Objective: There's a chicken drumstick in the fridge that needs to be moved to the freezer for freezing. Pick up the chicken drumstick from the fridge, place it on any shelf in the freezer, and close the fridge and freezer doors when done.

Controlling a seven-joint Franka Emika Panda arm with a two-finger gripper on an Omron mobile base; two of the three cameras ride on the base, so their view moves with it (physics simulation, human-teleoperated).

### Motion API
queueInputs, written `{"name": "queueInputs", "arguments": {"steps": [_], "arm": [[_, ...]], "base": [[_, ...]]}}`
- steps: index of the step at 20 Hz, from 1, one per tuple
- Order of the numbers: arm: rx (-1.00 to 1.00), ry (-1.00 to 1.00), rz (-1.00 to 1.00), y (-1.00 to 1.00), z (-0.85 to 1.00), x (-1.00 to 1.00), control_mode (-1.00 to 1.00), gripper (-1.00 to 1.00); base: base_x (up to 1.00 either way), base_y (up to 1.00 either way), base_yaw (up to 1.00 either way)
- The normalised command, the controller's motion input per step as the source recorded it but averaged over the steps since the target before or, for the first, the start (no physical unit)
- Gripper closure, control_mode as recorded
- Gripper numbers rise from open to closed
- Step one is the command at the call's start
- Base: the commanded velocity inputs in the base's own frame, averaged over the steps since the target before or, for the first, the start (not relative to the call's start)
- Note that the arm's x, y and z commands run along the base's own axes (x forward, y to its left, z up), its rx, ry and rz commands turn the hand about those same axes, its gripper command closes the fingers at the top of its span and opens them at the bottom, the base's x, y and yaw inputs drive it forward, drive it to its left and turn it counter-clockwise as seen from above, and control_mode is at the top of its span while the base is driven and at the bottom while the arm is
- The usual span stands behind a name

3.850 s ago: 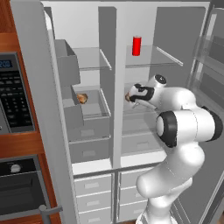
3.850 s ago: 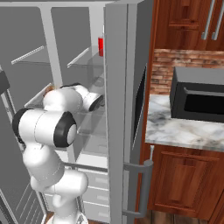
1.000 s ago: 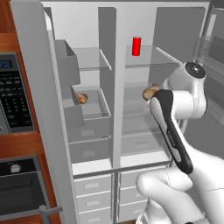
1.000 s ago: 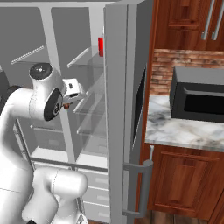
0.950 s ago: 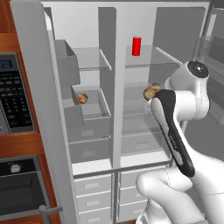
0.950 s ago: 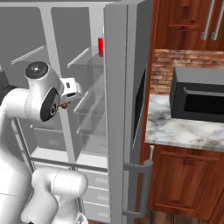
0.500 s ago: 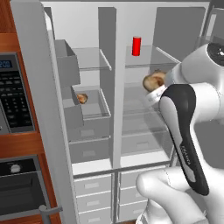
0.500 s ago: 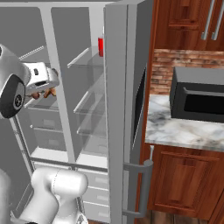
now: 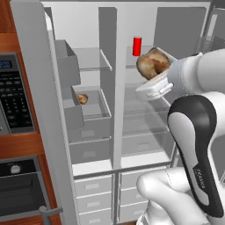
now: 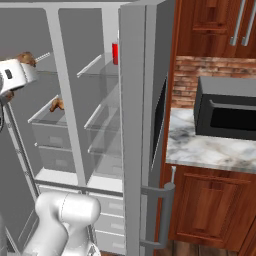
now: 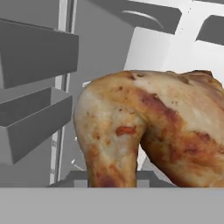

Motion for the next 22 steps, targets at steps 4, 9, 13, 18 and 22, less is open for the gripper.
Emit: {"name": "queueInputs", "arguments": {"steps": [4, 9, 13, 18, 22], "arm": [[0.20, -0.30, 0.11, 0.31, 0.00, 0.06, -1.00, 1.00], [0.05, -0.02, 0.02, 0.59, 0.03, 0.31, -1.00, 1.00], [0.00, 0.03, 0.00, 0.26, 0.09, 0.52, -1.00, 1.00], [0.00, 0.04, 0.00, 0.01, 0.00, 0.51, -1.00, 1.00], [-0.03, 0.01, 0.00, 0.29, 0.00, 0.46, -1.00, 1.00]], "base": [[0.00, 0.00, 0.00], [0.00, 0.00, 0.00], [0.00, 0.00, 0.00], [0.00, 0.00, 0.00], [0.00, 0.00, 0.00]]}}
